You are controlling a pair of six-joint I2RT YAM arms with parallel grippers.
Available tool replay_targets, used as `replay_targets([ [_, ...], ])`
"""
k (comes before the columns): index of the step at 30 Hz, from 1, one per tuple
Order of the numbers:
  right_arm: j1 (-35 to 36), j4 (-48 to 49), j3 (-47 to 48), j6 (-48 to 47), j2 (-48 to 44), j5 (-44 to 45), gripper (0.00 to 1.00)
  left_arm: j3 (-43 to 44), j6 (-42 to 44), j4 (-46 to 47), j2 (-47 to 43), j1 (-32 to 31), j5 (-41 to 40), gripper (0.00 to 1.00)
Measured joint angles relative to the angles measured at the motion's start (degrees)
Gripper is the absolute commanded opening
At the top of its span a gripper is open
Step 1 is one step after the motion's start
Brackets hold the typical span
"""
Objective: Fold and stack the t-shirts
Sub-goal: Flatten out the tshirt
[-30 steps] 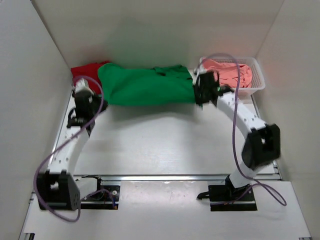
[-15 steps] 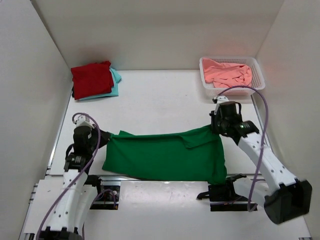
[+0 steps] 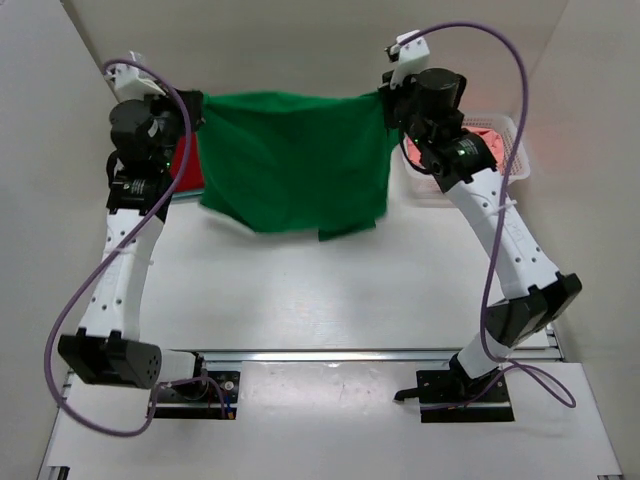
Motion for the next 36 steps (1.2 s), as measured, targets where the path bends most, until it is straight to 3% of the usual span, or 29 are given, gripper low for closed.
replay_targets([
  [4, -0.46, 1.79, -0.48, -0.98, -3.69, 0.28, 0.0, 1.18, 2.62, 3.04, -5.64, -0.92, -0.72, 0.0],
  [7, -1.09, 3.69, -6.69, -1.25, -6.73, 0.63, 0.0, -6.08, 2.69, 5.49, -11.78, -0.57, -0.85, 0.0],
  [11, -1.29, 3.41, -21.16, -1.05, -11.89, 0.96, 0.0, -22.45, 0.76, 5.66, -20.28, 0.61, -0.94, 0.02],
  [15, -1.29, 2.23, -36.83, 0.52, -18.43, 0.98, 0.0, -37.62, -0.74, 0.33, -27.91, 1.44, -1.18, 0.04],
  [18, -1.4, -3.85, -49.57, 3.15, -28.09, 0.94, 0.0, -47.3, -2.16, -6.8, -37.79, 3.21, -0.85, 0.09],
  [24, -6.75, -11.02, -62.03, 9.14, -40.11, -4.17, 0.0, -59.04, -5.68, -18.56, -54.71, 2.05, -0.46, 0.24],
  [28, -7.67, -14.88, -66.64, 11.63, -40.35, -6.71, 0.0, -63.71, -12.26, -22.95, -56.65, -0.52, -0.94, 0.18],
  [36, -7.74, -14.82, -67.17, 13.09, -32.06, -12.68, 0.0, -71.65, -23.5, -25.18, -57.13, 0.76, 1.49, 0.1],
])
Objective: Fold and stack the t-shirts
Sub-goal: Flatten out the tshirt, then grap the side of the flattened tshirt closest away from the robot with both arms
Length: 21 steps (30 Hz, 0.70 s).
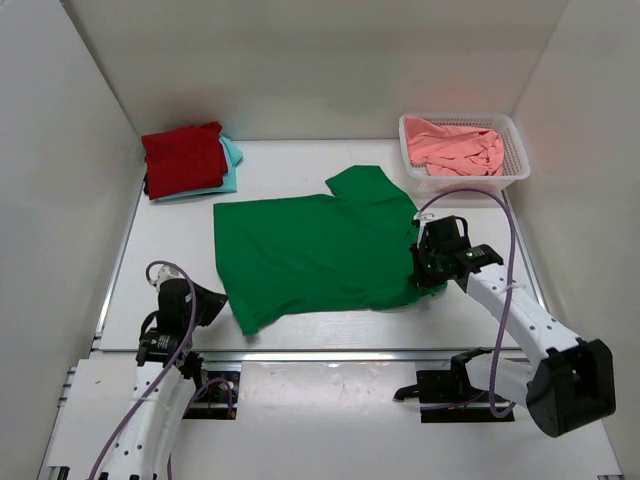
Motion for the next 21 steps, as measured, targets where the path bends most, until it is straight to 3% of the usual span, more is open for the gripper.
replay_targets([
  [3, 0.02, 0.76, 1.03, 0.24, 4.61, -1.16, 0.0, -0.59, -2.1, 0.42, 0.72, -0.13, 1.29, 0.15],
  [5, 0.07, 1.09, 1.75, 0.22, 6.6, -1.64, 0.0, 0.11, -2.03, 0.35, 2.49, 0.2, 2.21, 0.26],
  [6, 0.07, 1.31, 2.8, 0.22, 7.67, -1.88, 0.0, 2.54, -1.53, -1.07, 6.45, -0.26, 3.08, 0.48],
  [13, -0.04, 2.47, 4.24, 0.28, 9.22, -2.25, 0.0, 6.08, 0.85, -8.85, 10.49, -5.88, 5.14, 0.74],
  [21, -0.79, 3.32, 4.63, 0.92, 10.23, -3.04, 0.0, 9.27, 3.41, -13.22, 24.61, -18.29, 5.22, 0.76],
])
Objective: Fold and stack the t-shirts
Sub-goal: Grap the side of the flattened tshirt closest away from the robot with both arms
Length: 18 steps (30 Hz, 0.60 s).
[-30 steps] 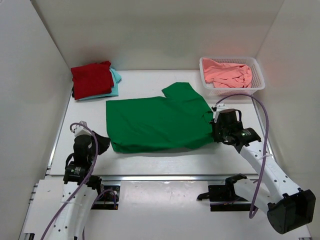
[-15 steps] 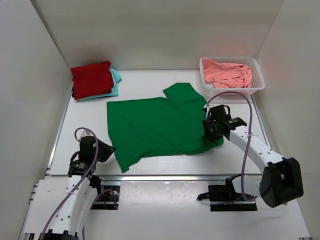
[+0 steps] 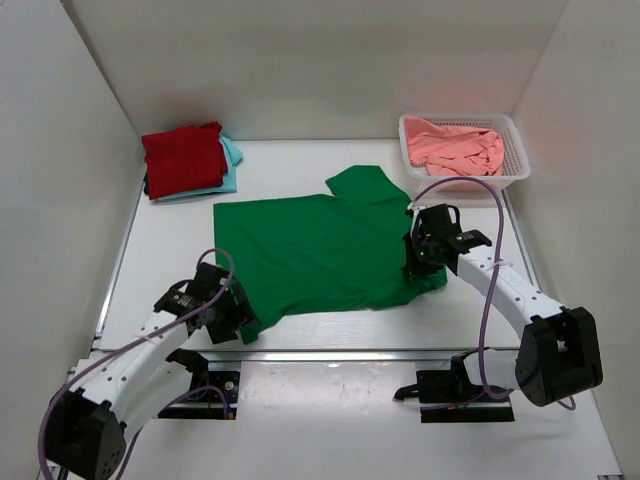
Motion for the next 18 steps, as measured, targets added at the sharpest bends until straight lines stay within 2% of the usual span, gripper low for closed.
replay_targets([
  [5, -0.42, 0.31, -0.02, 0.85, 0.02, -0.09, 0.0, 4.26, 2.82, 1.68, 7.76, -1.38, -0.07, 0.75],
  [9, -0.68, 0.39, -0.02, 1.09, 0.02, -0.15, 0.0, 7.63, 5.22, 1.51, 15.02, -4.96, -0.39, 0.73],
  [12, -0.87, 0.66, -0.02, 1.49, 0.02, -0.28, 0.0, 10.05, 6.88, 1.18, 19.76, -7.15, -0.98, 0.69],
  [18, -1.07, 1.05, -0.02, 2.56, 0.0, -0.37, 0.0, 10.67, 8.74, 0.63, 21.59, -7.76, -2.29, 0.65],
])
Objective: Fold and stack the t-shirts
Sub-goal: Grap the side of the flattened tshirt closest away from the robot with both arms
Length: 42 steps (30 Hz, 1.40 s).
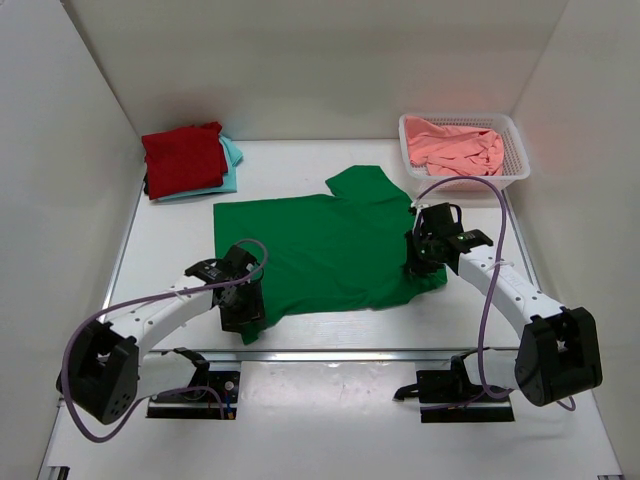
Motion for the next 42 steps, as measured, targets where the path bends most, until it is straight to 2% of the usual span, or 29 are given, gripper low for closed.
replay_targets([
  [1, -0.02, 0.13, 0.0, 0.02, 0.0, -0.04, 0.0, 0.0, 0.2, -0.04, 0.31, -0.15, -0.22, 0.64],
  [3, -0.09, 0.31, -0.02, 0.22, -0.13, -0.11, 0.0, -0.07, 0.42, 0.02, 0.9, -0.59, -0.63, 0.54],
  [5, -0.13, 0.66, -0.2, 0.39, -0.5, -0.13, 0.0, -0.5, 0.44, 0.42, 1.09, -0.79, -1.05, 0.52],
  [7, -0.13, 0.83, -0.39, 0.61, -0.74, -0.17, 0.0, -1.11, 0.39, 0.92, 1.09, -0.83, -1.25, 0.39],
  [9, -0.13, 0.9, -0.5, 0.79, -0.76, -0.17, 0.0, -1.46, 0.26, 1.29, 1.49, -0.87, -1.64, 0.4],
  [12, -0.17, 1.11, -0.79, 1.01, -0.83, -0.28, 0.0, -1.75, 0.35, 2.36, 2.91, -1.27, -2.12, 0.48],
  [15, -0.26, 1.11, -1.01, 1.16, -0.96, -0.39, 0.0, -2.05, 0.07, 3.02, 3.1, -1.49, -2.29, 0.48],
  [17, -0.39, 1.16, -1.18, 1.31, -1.16, -0.52, 0.01, -2.14, -0.07, 3.23, 3.1, -1.53, -2.34, 0.43],
  [19, -0.39, 1.2, -1.25, 1.42, -1.31, -0.59, 0.0, -2.32, -0.42, 3.39, 3.1, -1.53, -2.56, 0.3],
  [20, -0.39, 1.33, -1.33, 1.44, -1.36, -0.66, 0.0, -2.4, -0.44, 3.41, 3.1, -1.53, -2.71, 0.27],
  [22, -0.44, 1.4, -1.57, 1.51, -1.49, -0.79, 0.0, -2.51, -0.42, 3.41, 3.04, -1.46, -2.8, 0.14],
  [23, -0.44, 1.36, -1.57, 1.51, -1.51, -0.85, 0.0, -2.62, -0.42, 3.37, 2.84, -1.25, -2.8, 0.12],
  [24, -0.48, 1.4, -1.57, 1.49, -1.53, -0.94, 0.01, -2.71, -0.28, 3.19, 2.47, -1.01, -2.78, 0.04],
  [25, -0.52, 1.36, -1.57, 1.49, -1.57, -0.94, 0.0, -2.71, -0.24, 2.82, 2.03, -0.61, -2.78, 0.0],
  [31, -1.25, -2.67, -1.57, 1.68, -3.69, -0.79, 0.0, -2.69, 0.2, -3.32, -7.63, 4.13, -2.73, 0.0],
  [36, -0.44, -11.89, -1.55, 4.66, -9.18, 0.55, 0.0, -2.54, -0.44, -8.72, -17.46, 9.81, -2.73, 0.0],
  [42, -1.68, -22.8, -0.28, 6.93, -10.64, -0.04, 0.01, -3.04, -1.62, -11.28, -21.14, 12.41, -1.68, 0.0],
])
